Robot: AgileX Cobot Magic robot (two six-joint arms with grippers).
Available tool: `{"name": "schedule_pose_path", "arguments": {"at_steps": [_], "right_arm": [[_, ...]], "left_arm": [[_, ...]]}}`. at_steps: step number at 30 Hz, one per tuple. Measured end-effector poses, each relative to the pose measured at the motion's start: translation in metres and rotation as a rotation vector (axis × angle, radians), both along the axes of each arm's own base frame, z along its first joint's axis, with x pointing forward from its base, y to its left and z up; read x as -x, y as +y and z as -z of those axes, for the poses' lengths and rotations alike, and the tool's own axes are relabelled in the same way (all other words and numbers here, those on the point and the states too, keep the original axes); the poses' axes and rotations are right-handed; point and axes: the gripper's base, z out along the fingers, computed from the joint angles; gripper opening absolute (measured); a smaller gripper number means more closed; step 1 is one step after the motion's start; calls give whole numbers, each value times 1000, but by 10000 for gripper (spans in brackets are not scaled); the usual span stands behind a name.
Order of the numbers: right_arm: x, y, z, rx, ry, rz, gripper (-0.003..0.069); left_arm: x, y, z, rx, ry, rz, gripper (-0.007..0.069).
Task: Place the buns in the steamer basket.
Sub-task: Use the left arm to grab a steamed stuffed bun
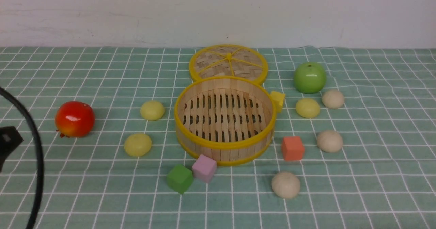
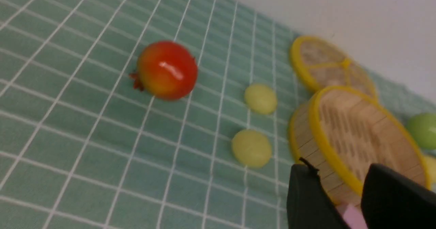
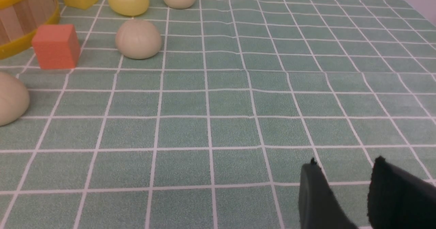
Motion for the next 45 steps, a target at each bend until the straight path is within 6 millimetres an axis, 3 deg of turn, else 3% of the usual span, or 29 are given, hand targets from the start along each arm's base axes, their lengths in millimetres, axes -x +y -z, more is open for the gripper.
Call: {"name": "schedule_pose_path", "arguments": {"at_steps": [8, 12, 18, 20, 21, 25, 30, 39, 45], "right_arm": [[0, 0, 0, 0, 0, 0, 239], [0, 0, 0, 0, 0, 0, 239], [0, 0, 0, 0, 0, 0, 239], [0, 0, 0, 0, 0, 0, 239], [0, 0, 0, 0, 0, 0, 239], [0, 0, 0, 0, 0, 0, 239], [0, 0, 0, 0, 0, 0, 239], [0, 0, 0, 0, 0, 0, 239], [0, 0, 0, 0, 0, 0, 239]], "left_arm": [[-42, -6, 34, 117, 253, -15, 238], [-66, -11, 34, 129, 380, 14, 238], [-117, -17, 29, 30, 562, 140, 238], [-145, -24, 26, -13, 619, 220, 238], [-147, -24, 26, -15, 623, 224, 238], [-176, -62, 30, -111, 674, 407, 238], [-197, -89, 30, -231, 684, 413, 238], [-241, -91, 48, -320, 702, 303, 238], [-258, -94, 61, -363, 697, 301, 238]]}}
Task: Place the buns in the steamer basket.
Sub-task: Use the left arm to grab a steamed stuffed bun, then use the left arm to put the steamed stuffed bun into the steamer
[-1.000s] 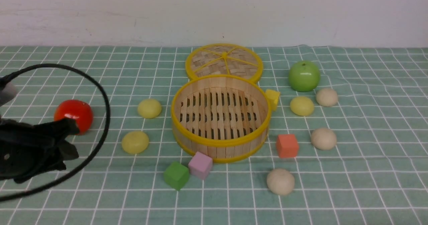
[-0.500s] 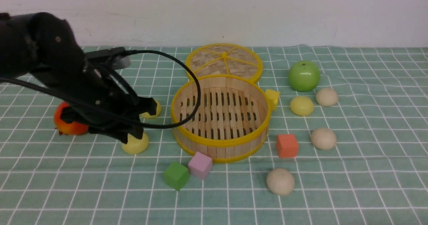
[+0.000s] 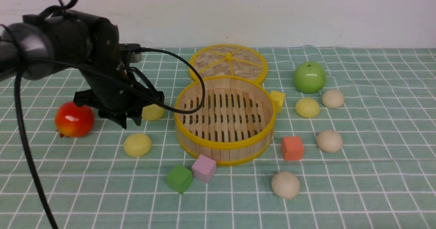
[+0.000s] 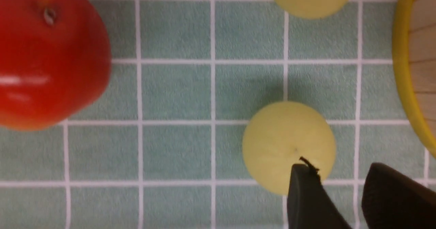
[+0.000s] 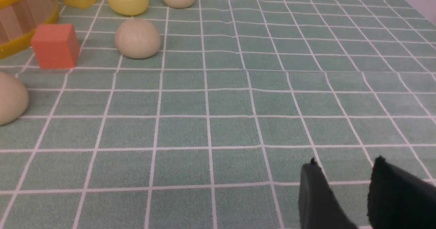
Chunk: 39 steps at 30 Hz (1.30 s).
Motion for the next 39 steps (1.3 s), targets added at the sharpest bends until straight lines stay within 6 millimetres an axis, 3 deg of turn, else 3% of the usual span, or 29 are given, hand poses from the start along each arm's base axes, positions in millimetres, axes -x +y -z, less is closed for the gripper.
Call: {"name": "schedule_pose_path", "arguments": {"at_steps": [12, 24, 29, 30, 33, 39], "right_arm": [[0, 0, 0, 0, 0, 0, 239], [0, 0, 0, 0, 0, 0, 239], [0, 0, 0, 0, 0, 0, 239], [0, 0, 0, 0, 0, 0, 239], [0, 0, 0, 0, 0, 0, 239], [0, 0, 0, 0, 0, 0, 239]], "left_arm": [[-14, -3, 37, -40, 38, 17, 238], [-18, -4, 57, -55, 82, 18, 230], [-19, -4, 63, -60, 98, 18, 139], [-19, -4, 63, -60, 99, 18, 66], [-19, -4, 62, -62, 102, 17, -10], [-14, -3, 44, -50, 94, 8, -13]]}}
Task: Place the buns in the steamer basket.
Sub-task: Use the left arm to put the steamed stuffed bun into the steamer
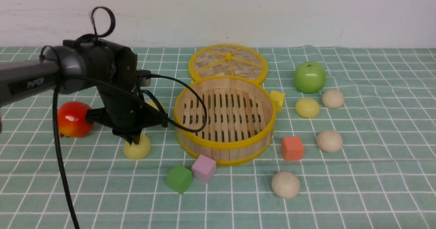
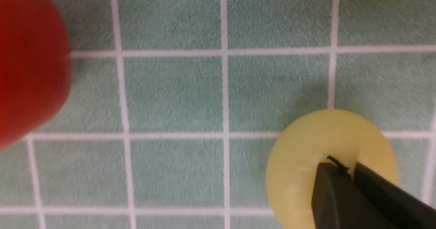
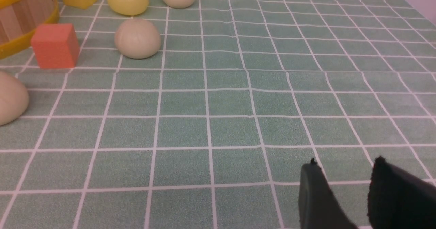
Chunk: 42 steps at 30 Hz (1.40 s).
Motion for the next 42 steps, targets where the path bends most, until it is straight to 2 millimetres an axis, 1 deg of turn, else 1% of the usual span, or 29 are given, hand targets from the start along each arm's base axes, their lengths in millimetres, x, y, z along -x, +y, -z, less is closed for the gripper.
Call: {"name": "schedule_pose_path", "arguments": {"at_steps": [1, 3, 4, 5, 6, 7, 8, 9, 10, 11, 12, 13, 14, 17, 19, 20, 21, 22, 24, 25, 28, 34, 37, 42], "right_arm": [[0, 0, 0, 0, 0, 0, 239], [0, 0, 0, 0, 0, 0, 239], [0, 0, 0, 0, 0, 0, 239], [0, 0, 0, 0, 0, 0, 239], [0, 0, 0, 0, 0, 0, 239], [0, 0, 0, 0, 0, 0, 239], [0, 0, 0, 0, 0, 0, 239], [0, 0, 0, 0, 0, 0, 239], [0, 0, 0, 0, 0, 0, 239], [0, 0, 0, 0, 0, 0, 239], [0, 0, 0, 0, 0, 0, 239], [0, 0, 0, 0, 0, 0, 239], [0, 0, 0, 0, 0, 0, 239], [0, 0, 0, 0, 0, 0, 239], [0, 0, 0, 0, 0, 0, 239], [0, 0, 0, 0, 0, 0, 239], [0, 0, 0, 0, 0, 0, 239], [0, 0, 0, 0, 0, 0, 239], [0, 0, 0, 0, 0, 0, 239], [0, 0, 0, 0, 0, 0, 239], [0, 0, 0, 0, 0, 0, 239], [0, 0, 0, 0, 0, 0, 239], [0, 0, 0, 0, 0, 0, 239], [0, 0, 0, 0, 0, 0, 239]], "left_arm": [[2, 0, -6, 10, -6, -4, -13], [10, 0, -34, 44, -53, 5, -13], [13, 0, -44, 64, -72, 9, -13], [20, -2, -62, 101, -104, 21, -13], [21, -2, -65, 106, -107, 23, -13], [28, -6, -80, 139, -133, 45, -13], [32, -9, -87, 153, -147, 60, -13], [38, -16, -95, 175, -161, 94, -13], [40, -19, -97, 178, -163, 104, -13], [47, -34, -102, 194, -170, 151, -13], [48, -36, -102, 196, -171, 157, -13], [52, -51, -102, 210, -180, 197, -13], [52, -52, -102, 211, -181, 201, -13], [49, -81, -90, 240, -231, 261, -13], [44, -90, -83, 252, -265, 273, -13], [44, -91, -82, 253, -269, 274, -13], [39, -95, -76, 260, -286, 275, -13], [38, -96, -74, 261, -288, 276, -13], [33, -99, -65, 264, -297, 273, -13], [32, -100, -64, 264, -298, 273, -13], [24, -104, -47, 263, -305, 270, -10], [18, -106, -25, 248, -264, 267, -1], [18, -107, -22, 245, -255, 266, 5], [18, -107, -21, 248, -252, 258, 48]]}}
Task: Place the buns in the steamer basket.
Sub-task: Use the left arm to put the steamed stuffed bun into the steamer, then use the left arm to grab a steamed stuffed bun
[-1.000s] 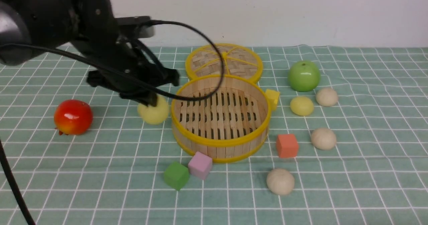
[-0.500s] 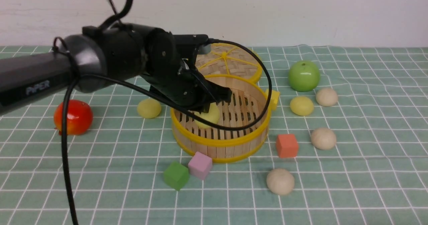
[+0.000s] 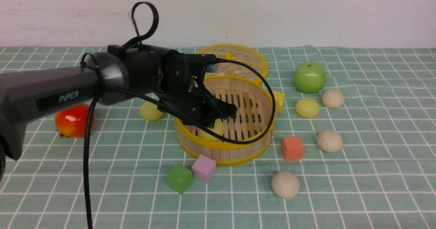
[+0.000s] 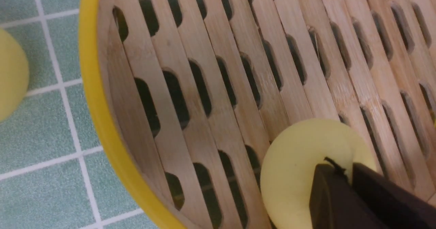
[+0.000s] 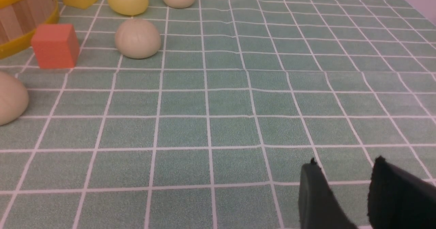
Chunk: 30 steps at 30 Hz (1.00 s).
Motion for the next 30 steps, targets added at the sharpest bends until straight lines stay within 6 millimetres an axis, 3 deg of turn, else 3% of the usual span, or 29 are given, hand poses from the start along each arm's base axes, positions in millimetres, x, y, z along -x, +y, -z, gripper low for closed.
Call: {"name": "schedule_pose_path", "arguments": {"at_steps": [8, 11, 18, 30], "right_arm": [[0, 0, 0, 0, 0, 0, 239], [0, 0, 0, 0, 0, 0, 239], [0, 0, 0, 0, 0, 0, 239], [0, 0, 0, 0, 0, 0, 239]], "left_arm": [[3, 1, 0, 48, 66, -97, 260], [6, 3, -9, 53, 61, -106, 342], [13, 10, -42, 60, -19, -110, 372], [7, 22, -76, -7, -56, -157, 372]]}}
